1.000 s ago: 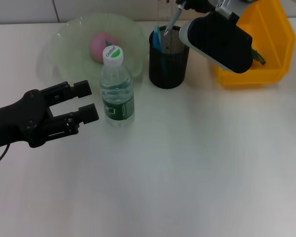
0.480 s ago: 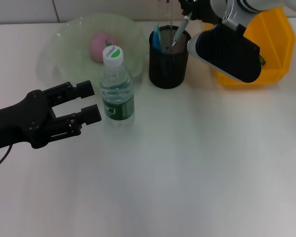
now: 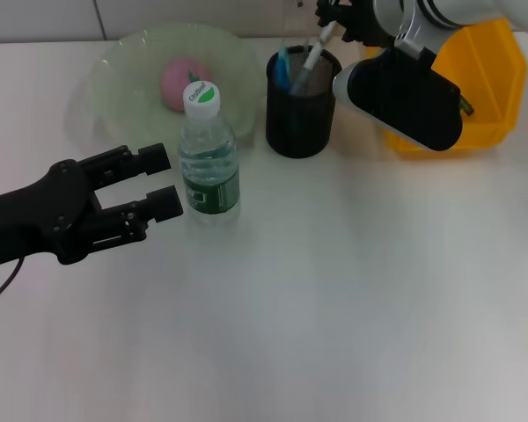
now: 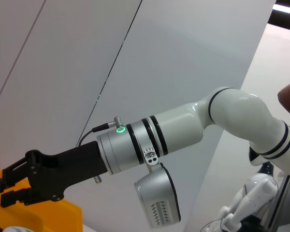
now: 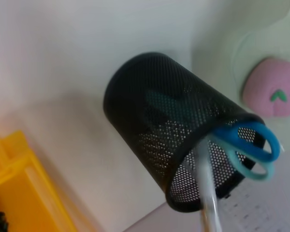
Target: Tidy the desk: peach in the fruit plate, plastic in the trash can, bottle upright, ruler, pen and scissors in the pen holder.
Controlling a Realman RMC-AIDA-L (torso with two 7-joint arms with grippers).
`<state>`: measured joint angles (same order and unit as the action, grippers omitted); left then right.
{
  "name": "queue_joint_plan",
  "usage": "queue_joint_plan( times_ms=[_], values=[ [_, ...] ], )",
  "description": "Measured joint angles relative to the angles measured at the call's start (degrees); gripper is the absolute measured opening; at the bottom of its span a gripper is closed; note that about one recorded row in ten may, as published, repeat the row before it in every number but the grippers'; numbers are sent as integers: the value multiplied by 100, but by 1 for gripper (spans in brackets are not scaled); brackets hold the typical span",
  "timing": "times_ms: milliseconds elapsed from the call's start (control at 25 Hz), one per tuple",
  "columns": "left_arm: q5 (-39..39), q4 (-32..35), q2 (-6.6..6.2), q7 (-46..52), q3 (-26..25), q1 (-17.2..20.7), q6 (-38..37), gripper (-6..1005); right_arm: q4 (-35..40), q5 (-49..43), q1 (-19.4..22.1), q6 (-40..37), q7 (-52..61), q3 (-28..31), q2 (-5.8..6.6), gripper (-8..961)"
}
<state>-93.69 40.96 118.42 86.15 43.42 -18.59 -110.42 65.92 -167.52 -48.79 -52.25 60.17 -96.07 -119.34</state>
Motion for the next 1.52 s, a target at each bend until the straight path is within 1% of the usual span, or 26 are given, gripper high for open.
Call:
queue_joint_plan(
  times_ms=[80, 400, 440, 480, 520, 600, 640, 680, 720, 760, 840, 880, 920, 960, 1040, 1080, 1120, 1160, 1200, 1240, 1280, 1320, 1400, 1440, 1480, 1520],
  values=[
    [0, 0, -2, 0, 0, -2, 0, 768, 0, 3, 13, 59, 16, 0, -6, 376],
    [0, 0, -20, -2, 0, -13, -1, 768, 272, 24, 37, 79, 351, 92, -10, 466],
    [0, 0, -22, -2, -1, -13, -3, 768, 355, 40, 44, 79, 450, 154, -11, 477],
    [0, 0, -24, -2, 0, -13, -8, 768, 522, 147, 57, 67, 596, 389, -10, 488],
    [0, 0, -27, -2, 0, -6, -18, 768, 522, 147, 57, 67, 596, 389, -10, 493],
    [0, 0, -33, -2, -1, 9, -27, 768, 708, 498, 87, 21, 649, 748, -12, 504],
    [-1, 0, -38, -2, -1, 19, -29, 768, 857, 847, 122, -40, 663, 1045, -10, 509],
    [-2, 0, -40, -2, -1, 23, -31, 768, 1055, 1410, 177, -202, 711, 1504, -8, 515],
    [-19, 0, -50, -2, 0, 27, -33, 768, 1055, 1410, 177, -202, 711, 1504, -8, 520],
    [-29, 0, -57, -2, -1, 29, -33, 768, 1160, 1770, 212, -337, 784, 1828, -7, 525],
    [-51, 0, -76, -2, 8, 30, -33, 768, 1331, 2459, 307, -604, 1062, 2435, -4, 536],
    [-51, 0, -76, -2, 8, 30, -33, 768, 1495, 2917, 471, -812, 1575, 2823, -3, 541],
    [-75, 0, -109, -2, 30, 31, -34, 768, 1495, 2917, 471, -812, 1575, 2823, -3, 546],
    [-137, 17, -170, -2, 54, 31, -55, 768, 1571, 3135, 580, -909, 1883, 2973, -1, 552],
    [-204, 42, -187, -14, 56, 31, -107, 768, 1727, 3802, 924, -1138, 2550, 3348, 7, 562],
    [-204, 42, -187, -14, 56, 31, -107, 768, 1764, 4646, 1335, -1561, 3055, 3766, 19, 568],
    [-204, 42, -187, -14, 56, 31, -107, 768, 1764, 4646, 1335, -1561, 3055, 3766, 19, 573],
    [-270, 61, -207, -40, 58, 28, -158, 768, 1751, 5074, 1566, -1851, 3292, 3978, 22, 578],
    [-407, 76, -305, -175, 60, 15, -205, 768, 1686, 5590, 1831, -2256, 3514, 4245, 25, 584],
    [-436, 90, -344, -229, 61, 18, -205, 768, 1591, 6015, 2052, -2574, 3637, 4425, 30, 589],
    [-436, 90, -344, -229, 61, 18, -205, 768, 1072, 7057, 2536, -3456, 3607, 4766, 48, 594],
    [-455, 101, -389, -301, 60, 24, -208, 768, 1072, 7057, 2536, -3456, 3607, 4766, 48, 600],
    [-458, 114, -458, -462, 61, 33, -214, 768, 216, 7996, 2922, -4469, 3327, 5055, 128, 610],
    [-461, 128, -476, -500, 61, 35, -215, 768, -207, 8254, 3036, -4871, 3193, 5169, 182, 616],
    [-461, 128, -476, -500, 61, 35, -215, 768, -1152, 8531, 3253, -5613, 2898, 5376, 283, 621],
    [-470, 169, -499, -530, 61, 53, -219, 768, -1152, 8531, 3253, -5613, 2898, 5376, 283, 626]
  ],
)
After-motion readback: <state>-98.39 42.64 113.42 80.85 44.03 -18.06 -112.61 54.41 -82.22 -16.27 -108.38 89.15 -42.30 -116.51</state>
